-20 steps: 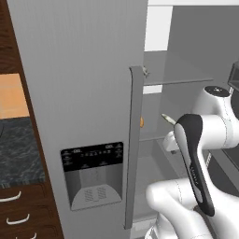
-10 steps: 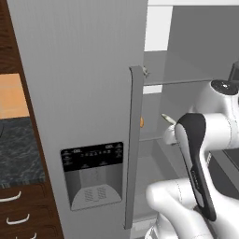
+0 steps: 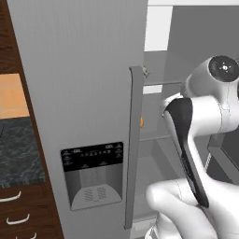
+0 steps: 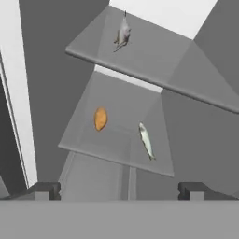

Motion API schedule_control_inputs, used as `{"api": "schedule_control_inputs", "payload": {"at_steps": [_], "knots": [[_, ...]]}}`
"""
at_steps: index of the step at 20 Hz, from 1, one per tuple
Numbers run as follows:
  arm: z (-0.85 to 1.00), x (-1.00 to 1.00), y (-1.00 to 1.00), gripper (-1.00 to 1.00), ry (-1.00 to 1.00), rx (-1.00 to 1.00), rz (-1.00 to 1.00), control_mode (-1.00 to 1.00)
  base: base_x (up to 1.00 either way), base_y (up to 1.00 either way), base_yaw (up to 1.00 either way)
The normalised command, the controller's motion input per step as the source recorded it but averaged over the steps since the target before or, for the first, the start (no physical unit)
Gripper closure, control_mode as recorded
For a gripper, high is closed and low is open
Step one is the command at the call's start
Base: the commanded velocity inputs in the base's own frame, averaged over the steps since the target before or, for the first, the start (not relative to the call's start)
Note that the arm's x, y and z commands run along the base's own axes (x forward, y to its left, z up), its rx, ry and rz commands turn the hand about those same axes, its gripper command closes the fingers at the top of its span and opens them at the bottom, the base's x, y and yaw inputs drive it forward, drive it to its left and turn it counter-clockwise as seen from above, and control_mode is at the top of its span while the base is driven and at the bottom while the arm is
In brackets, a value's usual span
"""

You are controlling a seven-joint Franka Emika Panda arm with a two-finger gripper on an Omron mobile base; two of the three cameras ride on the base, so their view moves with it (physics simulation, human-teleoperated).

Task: Place one potato and one fish in each tupperware on the nearby counter, to pack two identical lunches.

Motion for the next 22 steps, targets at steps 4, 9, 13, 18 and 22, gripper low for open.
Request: {"api": "schedule_control_inputs", "payload": {"at_steps": [4,9,13,18,22], "knots": [[0.73,0.74,-0.27,-1.0,-0.13,0.02,0.01,-1.0,0.0,0.0,0.0],[0.07,0.96,-0.33,-1.0,-0.01,0.26,0.0,-1.0,0.0,0.0,0.0],[0.01,0.9,0.0,-1.0,0.01,0.14,-0.02,-1.0,0.0,0.0,0.0],[0.02,0.88,0.26,-1.0,0.0,0.12,-0.11,-1.0,0.0,0.0,0.0],[0.0,0.29,0.16,-1.0,0.01,0.11,-0.12,-1.0,0.0,0.0,0.0]]}}
